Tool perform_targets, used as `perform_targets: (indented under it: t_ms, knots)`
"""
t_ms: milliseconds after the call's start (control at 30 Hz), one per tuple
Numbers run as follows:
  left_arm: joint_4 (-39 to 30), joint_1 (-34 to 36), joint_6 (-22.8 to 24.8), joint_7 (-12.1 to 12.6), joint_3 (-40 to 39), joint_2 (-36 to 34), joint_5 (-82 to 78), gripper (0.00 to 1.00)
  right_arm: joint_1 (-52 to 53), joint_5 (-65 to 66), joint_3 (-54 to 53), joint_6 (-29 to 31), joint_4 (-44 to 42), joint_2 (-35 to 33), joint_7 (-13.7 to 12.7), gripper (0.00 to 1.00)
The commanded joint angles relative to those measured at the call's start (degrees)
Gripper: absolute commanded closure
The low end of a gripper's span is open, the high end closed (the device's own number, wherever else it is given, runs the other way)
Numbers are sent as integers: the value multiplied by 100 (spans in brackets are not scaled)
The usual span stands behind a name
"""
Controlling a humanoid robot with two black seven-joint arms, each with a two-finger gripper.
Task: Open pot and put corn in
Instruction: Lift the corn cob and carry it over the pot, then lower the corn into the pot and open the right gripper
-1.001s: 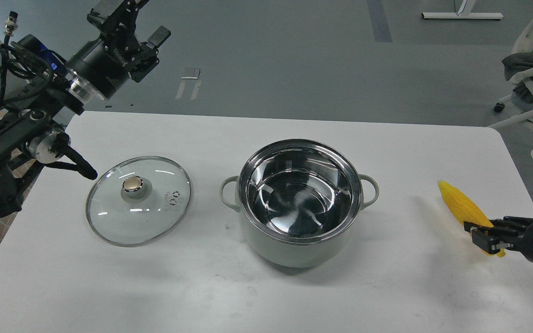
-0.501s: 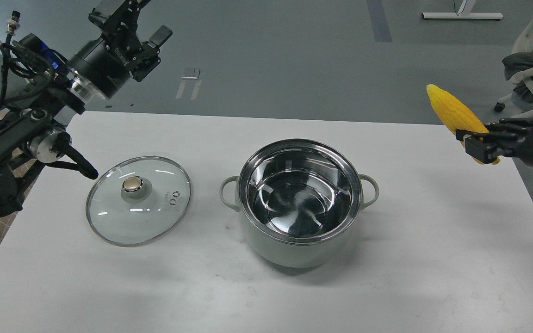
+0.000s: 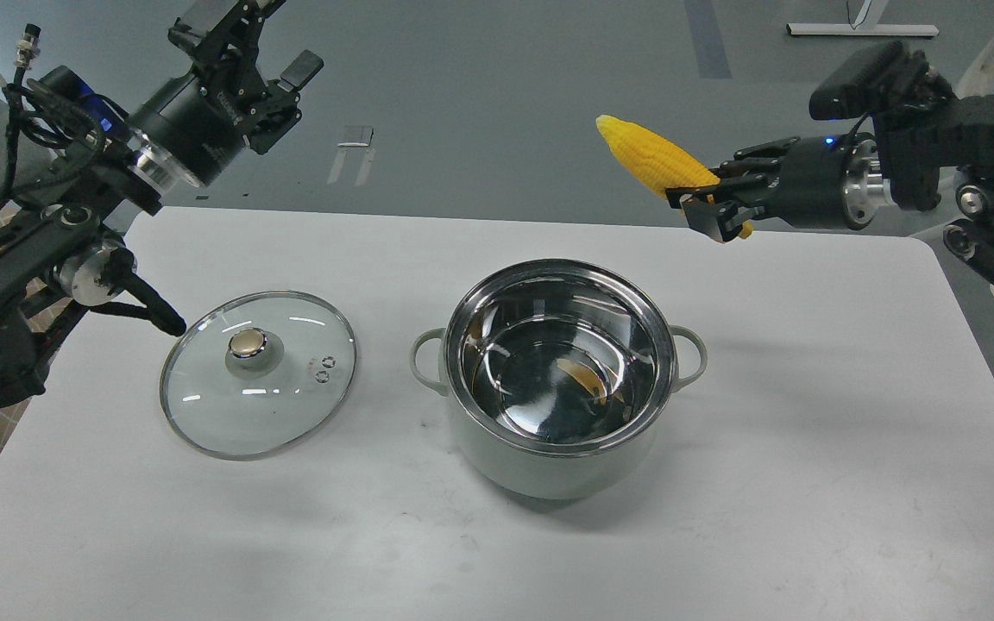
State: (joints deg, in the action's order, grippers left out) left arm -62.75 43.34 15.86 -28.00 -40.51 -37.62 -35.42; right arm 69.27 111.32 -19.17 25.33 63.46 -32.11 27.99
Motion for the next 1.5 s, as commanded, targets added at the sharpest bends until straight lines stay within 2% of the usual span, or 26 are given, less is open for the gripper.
perform_targets:
  t_ms: [0,300,501,768,1102,1435,1469]
  knots:
    - [0,-1,-4,0,-1,0,0,5,139,-40,291,103,96,258,1,100]
    - [9,-45,-4,0,-1,35,-96,5,104,-40,747,200,631,346,1,100]
    - [9,-45,-13,0,-9,70,-114,5,-36,-31,976,267,834,320,1,91]
    - [9,-54,-13,0,-18,70,-114,5,-125,-40,985,267,825,390,1,86]
    - [9,-89,-22,0,-27,70,-114,5,-291,-31,994,267,817,460,1,70]
    - [9,-89,-22,0,-27,61,-114,5,-344,-31,985,267,817,460,1,62]
    - [9,-89,-22,0,-27,61,-114,5,-344,-40,985,267,817,460,1,58]
